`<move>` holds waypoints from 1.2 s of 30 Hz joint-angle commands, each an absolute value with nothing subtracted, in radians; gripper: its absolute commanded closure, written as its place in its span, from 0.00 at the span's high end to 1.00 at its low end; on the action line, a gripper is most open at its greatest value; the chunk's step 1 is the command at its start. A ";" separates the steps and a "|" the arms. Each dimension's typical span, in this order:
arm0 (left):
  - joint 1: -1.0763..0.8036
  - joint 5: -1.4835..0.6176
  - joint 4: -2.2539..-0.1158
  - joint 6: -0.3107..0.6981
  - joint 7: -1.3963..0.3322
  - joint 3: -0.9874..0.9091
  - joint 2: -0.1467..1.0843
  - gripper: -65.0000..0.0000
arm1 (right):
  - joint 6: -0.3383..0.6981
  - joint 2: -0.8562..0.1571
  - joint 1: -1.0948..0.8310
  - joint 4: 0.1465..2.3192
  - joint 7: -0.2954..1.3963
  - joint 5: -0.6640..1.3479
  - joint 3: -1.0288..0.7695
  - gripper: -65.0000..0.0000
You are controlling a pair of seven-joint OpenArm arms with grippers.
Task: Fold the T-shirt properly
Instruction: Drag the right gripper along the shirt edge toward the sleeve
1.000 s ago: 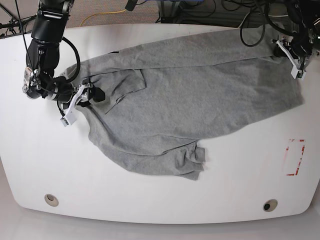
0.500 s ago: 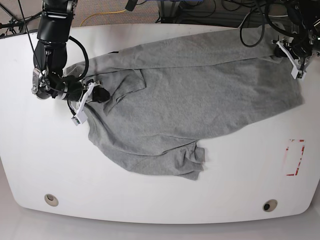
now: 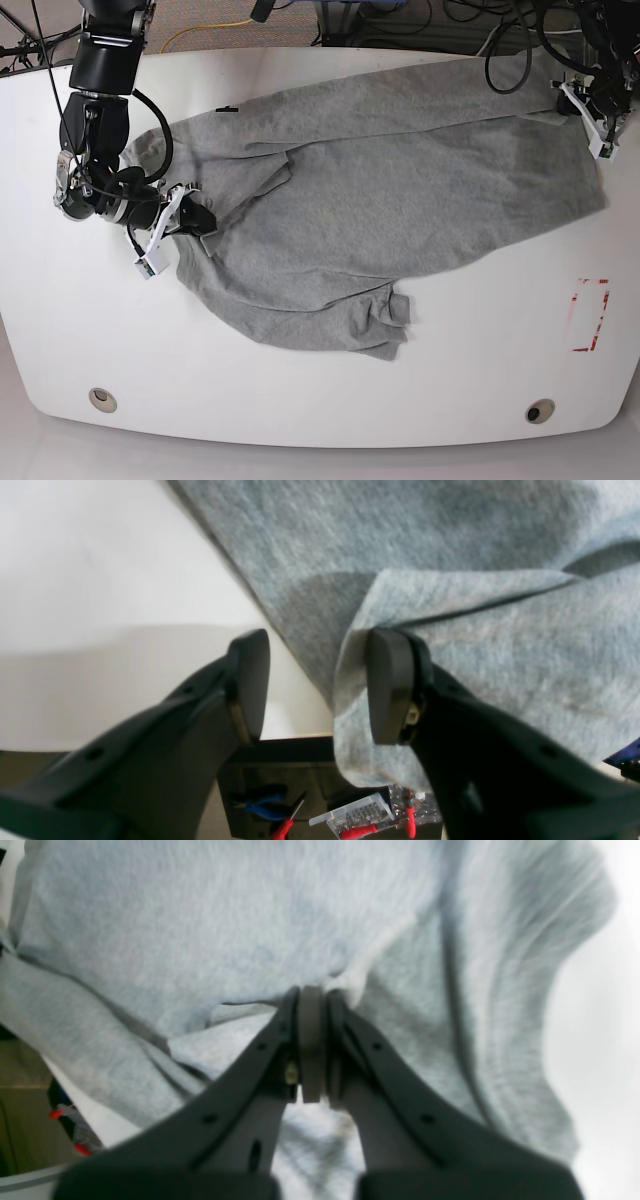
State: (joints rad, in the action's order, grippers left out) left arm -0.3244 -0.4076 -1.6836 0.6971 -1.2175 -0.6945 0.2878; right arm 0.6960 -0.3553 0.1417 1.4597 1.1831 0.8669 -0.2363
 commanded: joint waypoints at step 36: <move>-0.351 -0.420 -1.705 0.698 -1.213 -0.705 0.306 0.44 | 0.698 -0.380 0.372 1.233 1.165 0.880 -0.243 0.49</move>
State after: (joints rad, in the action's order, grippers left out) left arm -0.3515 -0.4084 -1.6840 0.6971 -1.2209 -0.6968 0.2890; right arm 0.6960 -0.3584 0.3420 1.2152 1.1858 0.8600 -0.2340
